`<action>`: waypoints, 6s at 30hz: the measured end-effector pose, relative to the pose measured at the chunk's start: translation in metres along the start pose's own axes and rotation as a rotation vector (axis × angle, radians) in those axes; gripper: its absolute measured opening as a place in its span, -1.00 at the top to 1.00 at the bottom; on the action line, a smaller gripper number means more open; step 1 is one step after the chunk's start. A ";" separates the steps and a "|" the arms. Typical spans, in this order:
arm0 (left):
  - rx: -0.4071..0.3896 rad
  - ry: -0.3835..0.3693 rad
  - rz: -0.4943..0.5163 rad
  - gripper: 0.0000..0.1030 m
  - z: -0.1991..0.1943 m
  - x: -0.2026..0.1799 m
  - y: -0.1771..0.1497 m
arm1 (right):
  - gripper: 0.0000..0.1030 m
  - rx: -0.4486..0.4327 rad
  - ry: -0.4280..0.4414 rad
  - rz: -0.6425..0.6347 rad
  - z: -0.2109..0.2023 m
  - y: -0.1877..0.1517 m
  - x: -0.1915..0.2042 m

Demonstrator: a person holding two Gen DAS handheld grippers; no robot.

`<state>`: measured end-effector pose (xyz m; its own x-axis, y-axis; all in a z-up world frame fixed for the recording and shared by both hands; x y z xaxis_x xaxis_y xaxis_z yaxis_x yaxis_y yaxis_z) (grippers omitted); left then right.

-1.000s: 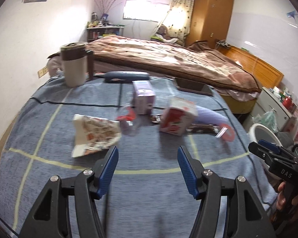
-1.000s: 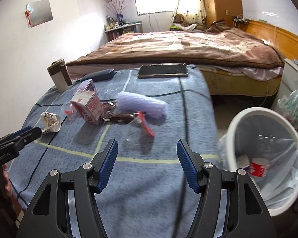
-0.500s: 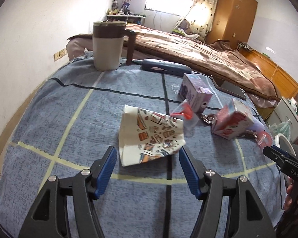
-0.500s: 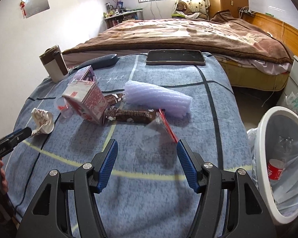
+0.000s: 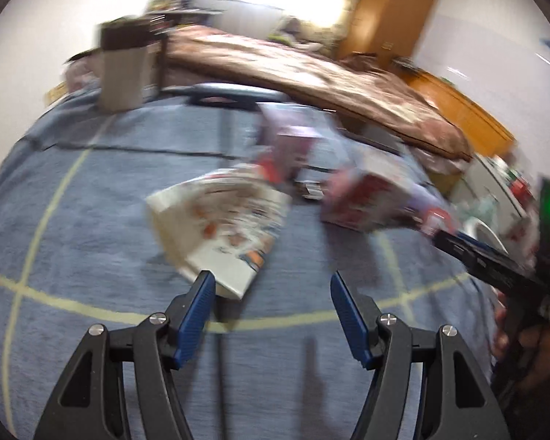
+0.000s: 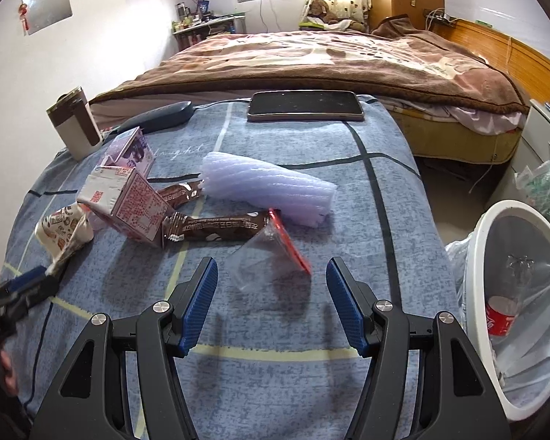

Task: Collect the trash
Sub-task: 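Move both tools back over the bed toward the patterned paper wrapper, then grasp the patterned paper wrapper with the left tool while the right tool grasps the red-lidded plastic bag, then carry wrapper and plastic bag over the bin and open both tools to drop them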

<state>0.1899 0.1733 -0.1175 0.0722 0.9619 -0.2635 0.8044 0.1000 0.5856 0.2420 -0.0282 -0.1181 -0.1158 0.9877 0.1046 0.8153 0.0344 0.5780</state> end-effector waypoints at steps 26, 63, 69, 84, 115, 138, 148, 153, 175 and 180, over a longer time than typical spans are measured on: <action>-0.001 0.062 0.014 -0.05 0.020 0.033 0.036 | -0.02 -0.008 0.031 0.066 0.016 0.011 -0.001; 0.016 0.055 0.012 0.59 0.016 -0.013 -0.002 | -0.05 0.058 0.165 0.192 0.022 0.000 0.008; 0.019 0.047 0.005 0.59 0.020 -0.016 0.000 | -0.05 0.049 0.162 0.276 0.023 0.009 -0.003; 0.028 0.041 -0.002 0.59 0.024 -0.021 -0.002 | 0.06 0.045 0.157 0.234 0.026 0.007 -0.002; -0.022 -0.037 0.184 0.59 0.002 -0.150 0.005 | 0.34 -0.122 0.161 0.198 -0.070 -0.009 -0.071; 0.000 -0.176 0.389 0.59 0.039 -0.334 -0.002 | 0.34 -0.143 -0.061 0.303 -0.101 -0.035 -0.220; 0.031 -0.189 0.415 0.59 0.061 -0.371 -0.006 | 0.33 -0.054 -0.128 0.284 -0.084 -0.048 -0.254; 0.047 -0.193 0.418 0.59 0.066 -0.375 -0.007 | 0.33 -0.029 -0.142 0.303 -0.078 -0.053 -0.262; 0.016 -0.196 0.385 0.12 0.048 -0.357 -0.001 | -0.16 -0.088 -0.138 0.364 -0.094 -0.049 -0.261; -0.017 -0.190 0.368 0.09 0.031 -0.342 0.003 | -0.16 -0.121 -0.133 0.343 -0.102 -0.044 -0.247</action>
<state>0.1860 -0.1632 -0.0495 0.4620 0.8705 -0.1698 0.6947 -0.2361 0.6795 0.1767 -0.2896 -0.0873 0.2335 0.9501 0.2071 0.7202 -0.3121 0.6196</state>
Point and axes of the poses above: each gripper's, at about its wrist camera, not at the fingertips, and z roughly the way its jaws point, x to its left, y to its top, the point moved 10 cm from there along z, roughly the way its jaws point, and after that the axes turned 4 degrees about x, right-handed, at the moved point
